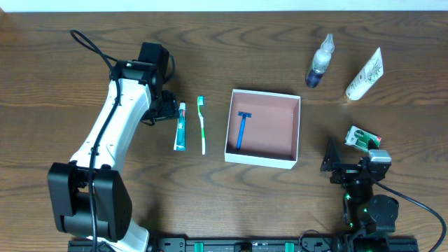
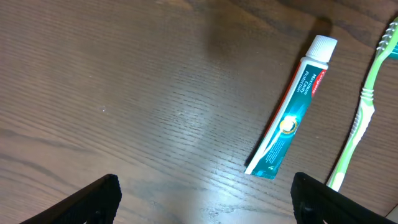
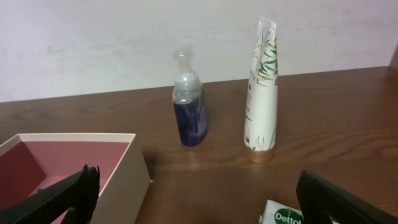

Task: Pack container
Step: 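Lower left gripper over the toothpaste tube and close on it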

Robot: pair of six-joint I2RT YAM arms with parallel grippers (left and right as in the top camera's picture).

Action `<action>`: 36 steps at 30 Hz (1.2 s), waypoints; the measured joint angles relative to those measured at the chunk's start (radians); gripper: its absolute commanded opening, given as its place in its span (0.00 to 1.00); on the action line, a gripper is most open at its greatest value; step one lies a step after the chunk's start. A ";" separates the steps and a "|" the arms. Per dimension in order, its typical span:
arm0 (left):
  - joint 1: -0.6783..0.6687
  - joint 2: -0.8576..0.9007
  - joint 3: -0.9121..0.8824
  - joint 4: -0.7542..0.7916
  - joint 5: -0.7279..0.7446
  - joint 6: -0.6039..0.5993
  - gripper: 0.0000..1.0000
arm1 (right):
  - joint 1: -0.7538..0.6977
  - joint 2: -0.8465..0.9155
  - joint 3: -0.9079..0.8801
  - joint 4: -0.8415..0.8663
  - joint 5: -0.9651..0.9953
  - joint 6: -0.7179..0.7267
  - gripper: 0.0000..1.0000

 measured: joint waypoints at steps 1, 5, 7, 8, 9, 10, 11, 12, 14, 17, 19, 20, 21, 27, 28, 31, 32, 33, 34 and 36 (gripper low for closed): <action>0.000 0.000 0.000 0.000 0.000 0.000 0.88 | 0.000 0.000 0.000 0.000 0.000 0.000 0.99; 0.000 0.000 0.000 0.000 0.006 0.000 0.88 | 0.000 0.000 0.000 0.000 0.000 0.000 0.99; 0.000 0.000 -0.004 0.001 0.015 0.000 0.88 | 0.000 0.000 0.000 0.000 0.000 0.000 0.99; 0.000 0.000 -0.008 0.002 0.018 0.000 0.88 | 0.000 0.000 0.000 0.000 0.000 0.000 0.99; 0.000 0.000 -0.014 0.002 0.021 0.000 0.88 | 0.000 0.000 0.000 0.000 0.000 0.000 0.99; 0.000 0.000 -0.022 0.003 0.023 0.000 0.88 | 0.000 0.000 0.000 0.000 0.000 0.000 0.99; 0.000 0.000 -0.033 0.005 0.023 0.000 0.88 | 0.000 0.000 0.000 0.000 0.000 0.000 0.99; 0.000 0.000 -0.046 0.008 0.024 0.000 0.88 | 0.000 0.000 0.000 0.000 0.000 0.000 0.99; 0.000 0.001 -0.064 0.012 0.026 0.000 0.88 | 0.000 0.000 0.000 0.000 0.000 0.000 0.99; 0.000 0.002 -0.082 0.019 0.034 0.000 0.88 | 0.000 0.000 0.000 0.000 0.000 0.000 0.99; 0.000 0.002 -0.084 0.025 0.045 0.000 0.88 | 0.000 0.000 0.000 0.000 0.000 0.000 0.99; 0.000 0.002 -0.084 0.029 0.051 0.000 0.88 | 0.000 0.000 0.000 0.000 0.000 0.000 0.99; 0.000 0.002 -0.084 0.031 0.054 0.000 0.88 | 0.000 0.000 0.000 0.000 0.000 0.000 0.99; 0.000 0.002 -0.084 0.035 0.064 0.000 0.88 | 0.000 0.000 0.000 0.000 0.000 0.000 0.99; 0.000 0.002 -0.084 0.035 0.067 0.000 0.88 | 0.000 0.000 0.000 0.000 0.000 0.000 0.99; 0.000 0.002 -0.084 0.035 0.070 0.000 0.88 | 0.000 0.000 0.000 0.000 0.000 0.000 0.99; 0.000 0.002 -0.084 0.035 0.072 0.000 0.88 | 0.000 0.000 0.000 0.000 0.000 0.000 0.99; 0.000 0.002 -0.084 0.035 0.072 0.000 0.88 | 0.000 0.000 0.000 0.000 0.000 0.000 0.99; 0.000 0.002 -0.084 0.036 0.074 0.000 0.88 | 0.000 0.000 0.000 0.000 0.000 0.000 0.99; 0.000 0.002 -0.084 0.037 0.075 0.000 0.88 | 0.000 0.000 0.000 0.000 0.000 0.000 0.99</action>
